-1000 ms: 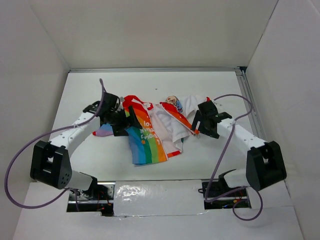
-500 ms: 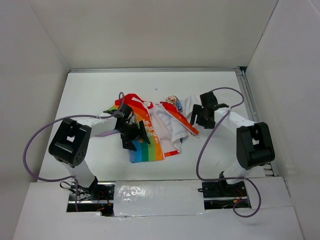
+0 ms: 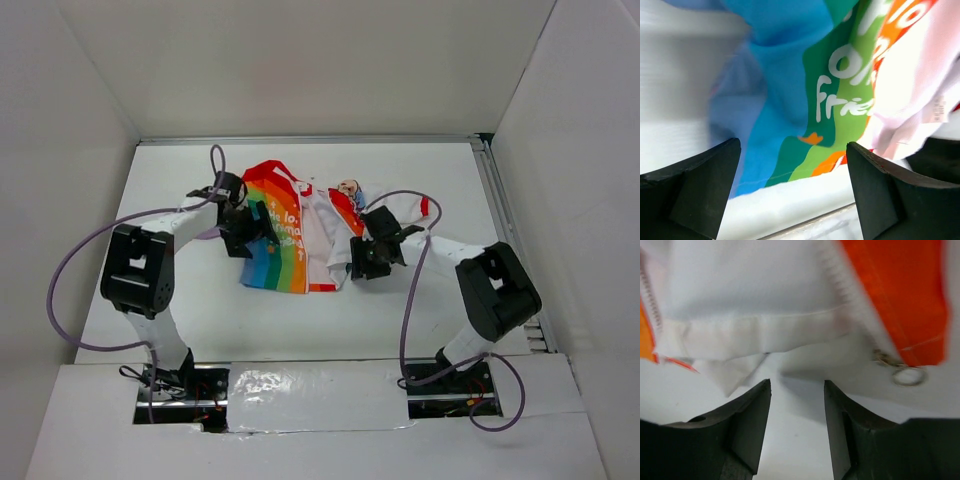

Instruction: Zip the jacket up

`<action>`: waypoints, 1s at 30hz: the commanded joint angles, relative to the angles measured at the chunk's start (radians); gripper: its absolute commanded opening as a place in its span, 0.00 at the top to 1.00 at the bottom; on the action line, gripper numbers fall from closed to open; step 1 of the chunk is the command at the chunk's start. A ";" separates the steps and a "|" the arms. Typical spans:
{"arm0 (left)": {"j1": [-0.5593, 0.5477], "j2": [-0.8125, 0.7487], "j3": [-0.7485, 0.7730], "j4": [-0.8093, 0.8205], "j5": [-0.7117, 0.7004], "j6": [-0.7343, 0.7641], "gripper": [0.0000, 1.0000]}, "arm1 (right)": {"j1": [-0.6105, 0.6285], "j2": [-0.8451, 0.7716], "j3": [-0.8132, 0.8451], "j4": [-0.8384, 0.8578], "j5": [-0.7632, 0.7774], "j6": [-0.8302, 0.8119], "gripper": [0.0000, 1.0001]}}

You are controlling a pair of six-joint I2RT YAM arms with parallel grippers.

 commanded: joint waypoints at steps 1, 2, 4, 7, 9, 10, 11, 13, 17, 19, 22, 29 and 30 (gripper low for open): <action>0.035 -0.119 0.047 -0.050 -0.040 0.057 0.01 | 0.071 -0.037 -0.037 0.076 -0.063 0.002 0.46; 0.034 -0.138 0.036 -0.050 -0.034 0.057 0.01 | 0.087 -0.066 -0.042 0.076 -0.056 0.013 0.46; 0.029 -0.195 -0.005 -0.038 -0.002 0.060 0.01 | 0.120 -0.135 -0.042 0.044 -0.001 0.039 0.43; 0.006 -0.278 -0.094 -0.015 0.050 0.061 0.01 | 0.085 -0.213 -0.031 -0.008 0.084 0.052 0.31; -0.006 -0.342 -0.169 0.018 0.060 0.055 0.01 | 0.044 -0.227 -0.012 -0.022 0.124 0.030 0.28; -0.015 -0.379 -0.207 0.034 0.073 0.051 0.01 | -0.003 -0.221 0.003 -0.022 0.154 0.009 0.26; -0.018 -0.392 -0.226 0.044 0.076 0.051 0.01 | -0.033 -0.210 0.012 -0.025 0.162 -0.004 0.25; -0.032 -0.413 -0.248 0.047 0.061 0.046 0.01 | -0.097 -0.148 0.052 -0.036 0.185 -0.031 0.24; -0.057 -0.400 -0.280 0.054 0.064 0.038 0.01 | -0.139 -0.014 0.127 -0.051 0.222 -0.051 0.24; -0.066 -0.374 -0.281 0.067 0.064 0.034 0.01 | -0.140 0.058 0.155 -0.056 0.214 -0.068 0.23; -0.072 -0.347 -0.277 0.074 0.050 0.031 0.01 | -0.142 0.129 0.190 -0.054 0.207 -0.070 0.23; -0.072 -0.327 -0.275 0.090 0.040 0.035 0.01 | -0.148 0.135 0.201 -0.064 0.078 -0.105 0.48; -0.073 -0.326 -0.277 0.091 0.041 0.034 0.01 | -0.146 0.135 0.196 -0.059 0.050 -0.114 0.51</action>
